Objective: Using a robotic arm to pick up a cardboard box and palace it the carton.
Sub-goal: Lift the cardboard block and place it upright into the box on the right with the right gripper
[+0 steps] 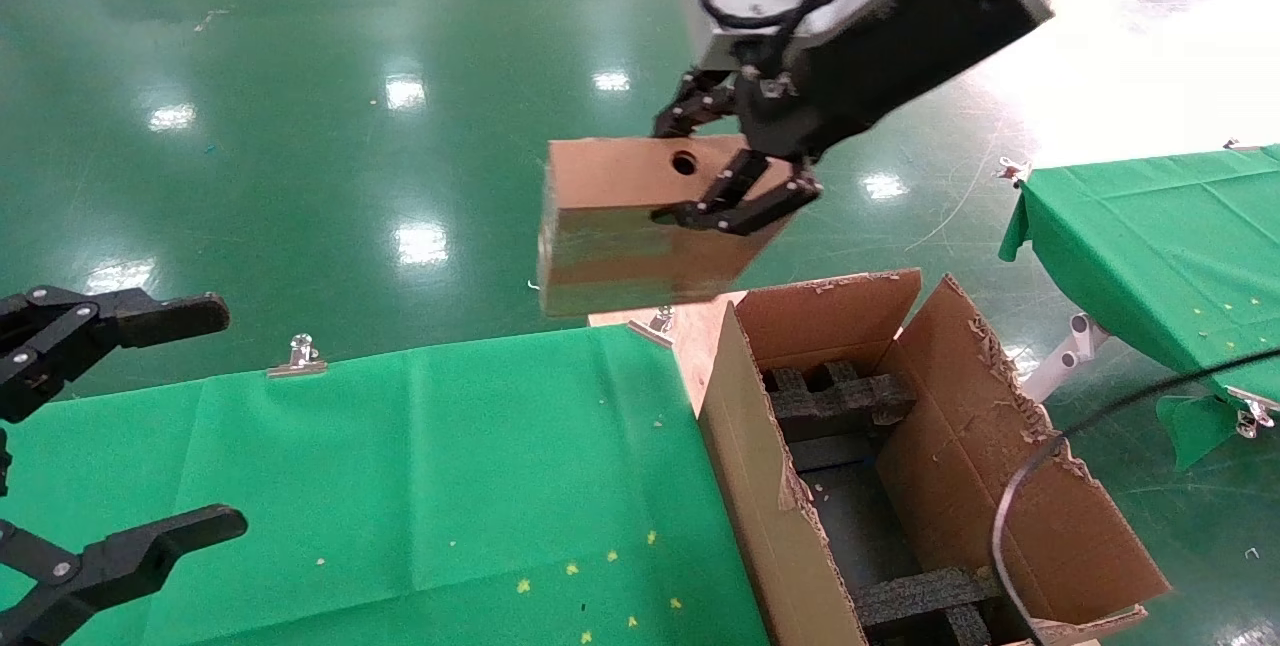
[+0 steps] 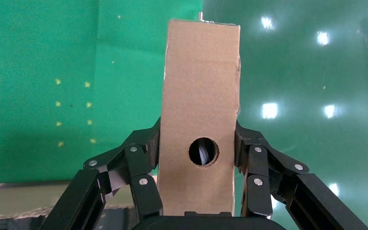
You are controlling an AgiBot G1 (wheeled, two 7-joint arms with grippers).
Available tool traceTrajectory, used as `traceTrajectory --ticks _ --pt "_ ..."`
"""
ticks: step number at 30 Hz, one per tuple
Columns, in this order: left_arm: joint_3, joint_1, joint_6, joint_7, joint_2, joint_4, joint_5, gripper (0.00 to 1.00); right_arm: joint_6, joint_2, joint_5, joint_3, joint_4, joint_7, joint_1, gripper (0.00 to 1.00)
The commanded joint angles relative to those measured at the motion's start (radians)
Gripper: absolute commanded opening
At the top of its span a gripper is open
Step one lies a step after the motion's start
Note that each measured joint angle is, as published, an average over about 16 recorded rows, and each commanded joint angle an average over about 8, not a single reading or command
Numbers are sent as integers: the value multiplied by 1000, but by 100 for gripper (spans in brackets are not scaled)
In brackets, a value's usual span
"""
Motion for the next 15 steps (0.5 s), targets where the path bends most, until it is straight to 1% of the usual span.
traceTrajectory --ticks 1,6,15 --pt "0 0 0 0 0 0 0 100 0 16 14 -28 4 3 13 0" --pt "0 0 0 0 0 0 0 100 -2 96 19 -130 46 36 72 0" --pt "0 0 0 0 0 0 0 100 -1 272 11 -345 162 124 201 0"
